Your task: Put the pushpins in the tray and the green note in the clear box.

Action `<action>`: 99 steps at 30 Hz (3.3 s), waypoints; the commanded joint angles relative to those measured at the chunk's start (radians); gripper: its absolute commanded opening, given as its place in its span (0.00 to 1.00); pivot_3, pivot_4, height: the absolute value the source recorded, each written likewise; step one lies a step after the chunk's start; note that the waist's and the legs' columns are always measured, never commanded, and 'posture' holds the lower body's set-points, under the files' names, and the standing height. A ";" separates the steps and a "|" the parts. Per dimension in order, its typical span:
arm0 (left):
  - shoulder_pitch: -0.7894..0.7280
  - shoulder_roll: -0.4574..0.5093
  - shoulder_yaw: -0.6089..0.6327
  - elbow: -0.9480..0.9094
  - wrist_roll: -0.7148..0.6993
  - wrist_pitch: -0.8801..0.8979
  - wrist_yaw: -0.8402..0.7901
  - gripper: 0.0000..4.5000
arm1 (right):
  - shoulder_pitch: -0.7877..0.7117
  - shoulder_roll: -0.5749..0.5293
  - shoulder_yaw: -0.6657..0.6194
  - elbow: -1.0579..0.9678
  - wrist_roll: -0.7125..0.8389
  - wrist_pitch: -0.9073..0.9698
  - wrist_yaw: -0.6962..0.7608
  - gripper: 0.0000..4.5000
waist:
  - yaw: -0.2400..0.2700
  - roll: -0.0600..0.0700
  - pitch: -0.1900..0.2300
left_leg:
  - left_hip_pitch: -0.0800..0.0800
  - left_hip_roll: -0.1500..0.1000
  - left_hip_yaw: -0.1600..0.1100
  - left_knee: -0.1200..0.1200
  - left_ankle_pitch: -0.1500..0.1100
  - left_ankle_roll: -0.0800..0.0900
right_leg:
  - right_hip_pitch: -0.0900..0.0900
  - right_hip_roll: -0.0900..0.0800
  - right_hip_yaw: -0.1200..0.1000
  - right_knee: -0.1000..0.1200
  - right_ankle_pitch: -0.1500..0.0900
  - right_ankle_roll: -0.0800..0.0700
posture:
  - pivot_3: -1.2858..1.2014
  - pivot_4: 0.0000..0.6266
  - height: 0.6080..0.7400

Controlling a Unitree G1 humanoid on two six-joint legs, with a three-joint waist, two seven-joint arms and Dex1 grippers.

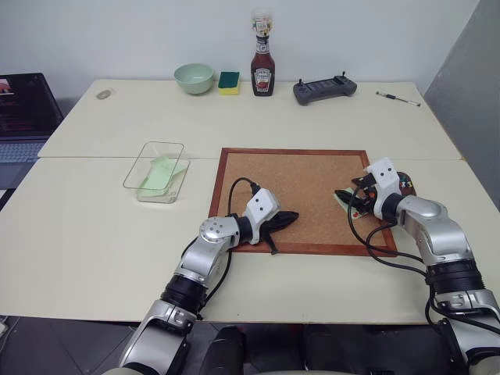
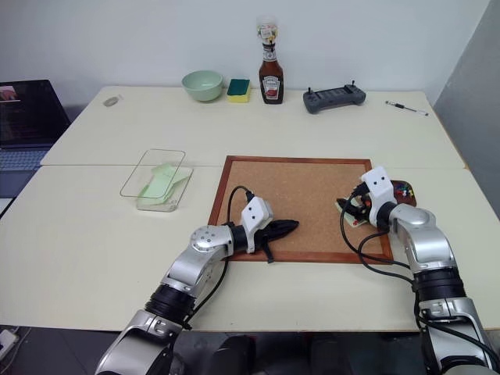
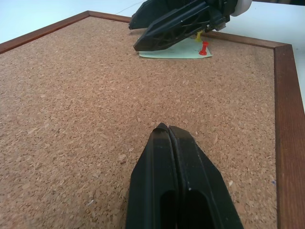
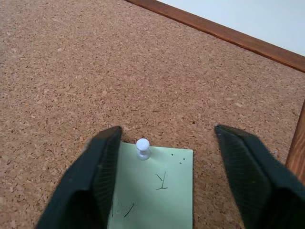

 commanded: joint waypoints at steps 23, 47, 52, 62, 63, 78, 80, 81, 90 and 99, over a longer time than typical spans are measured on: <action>0.008 -0.002 -0.012 -0.006 0.012 -0.005 -0.005 0.00 | 0.008 -0.002 -0.028 -0.112 0.017 -0.014 0.067 0.01 | 0.000 0.000 0.000 | 0.000 0.000 0.000 0.000 0.000 0.000 | 0.000 0.000 0.000 0.000 0.000 0.000 | 0.52 0.24 1.00; 0.021 0.006 -0.018 -0.009 0.026 -0.009 -0.013 0.00 | 0.002 -0.035 -0.114 -0.149 0.055 0.024 0.031 0.01 | 0.001 0.000 0.000 | 0.000 0.000 0.000 0.000 0.000 0.000 | 0.000 0.000 0.000 0.000 0.000 0.000 | 0.52 0.24 1.00; 0.019 0.006 -0.019 -0.005 0.029 -0.015 -0.013 0.00 | 0.006 -0.120 -0.169 -0.120 0.031 0.014 0.019 0.01 | 0.002 0.000 0.000 | 0.000 0.000 0.000 0.000 0.000 0.000 | 0.000 0.000 0.000 0.000 0.000 0.000 | 0.52 0.24 1.00; 0.012 0.005 -0.024 0.013 0.037 -0.035 -0.019 0.00 | 0.018 -0.232 -0.091 0.041 -0.161 -0.128 -0.030 0.01 | -0.002 0.000 0.000 | 0.001 0.000 0.001 0.000 0.000 0.000 | 0.000 0.000 0.000 0.000 0.000 0.000 | 0.52 0.24 1.00; 0.012 0.004 -0.024 0.014 0.037 -0.036 -0.018 0.00 | 0.013 -0.230 -0.081 0.053 -0.172 -0.133 -0.032 0.01 | -0.002 0.000 0.000 | 0.001 0.000 0.001 0.000 0.000 0.000 | 0.000 0.000 0.001 0.000 0.000 0.000 | 0.52 0.24 1.00; 0.014 0.008 -0.021 0.011 0.042 -0.037 -0.015 0.00 | -0.040 -0.213 -0.050 0.166 -0.218 -0.189 -0.045 0.46 | 0.001 0.000 0.000 | 0.000 0.000 0.001 0.000 0.000 0.000 | 0.000 0.000 0.001 0.000 0.000 0.000 | 0.52 0.24 1.00; 0.012 0.007 -0.021 0.015 0.042 -0.040 -0.015 0.00 | -0.039 -0.214 -0.058 0.159 -0.210 -0.181 -0.043 0.55 | 0.001 0.000 0.000 | 0.000 0.000 0.001 0.000 0.000 0.000 | 0.000 0.000 0.001 0.000 0.000 0.000 | 0.52 0.24 1.00; 0.010 0.006 -0.020 0.017 0.042 -0.041 -0.015 0.00 | -0.040 -0.215 -0.059 0.158 -0.208 -0.179 -0.043 0.61 | 0.001 0.000 0.000 | 0.000 0.000 0.001 0.000 0.000 0.000 | 0.000 0.000 0.001 0.000 0.000 0.000 | 0.52 0.24 1.00; 0.004 0.004 -0.019 0.034 0.043 -0.055 -0.015 0.00 | 0.063 -0.257 -0.177 -0.023 -0.046 -0.039 0.090 0.91 | 0.002 0.000 0.000 | 0.000 0.000 0.000 0.000 0.000 0.000 | 0.001 0.000 0.000 0.000 0.000 0.000 | 0.52 0.24 1.00; -0.005 0.002 -0.019 0.045 0.042 -0.064 -0.019 0.00 | 0.260 -0.234 -0.219 -0.277 0.094 0.106 0.150 0.91 | -0.002 0.002 -0.001 | 0.001 0.000 0.001 0.000 0.000 0.000 | 0.001 0.000 0.001 0.000 0.000 0.001 | 0.52 0.24 1.00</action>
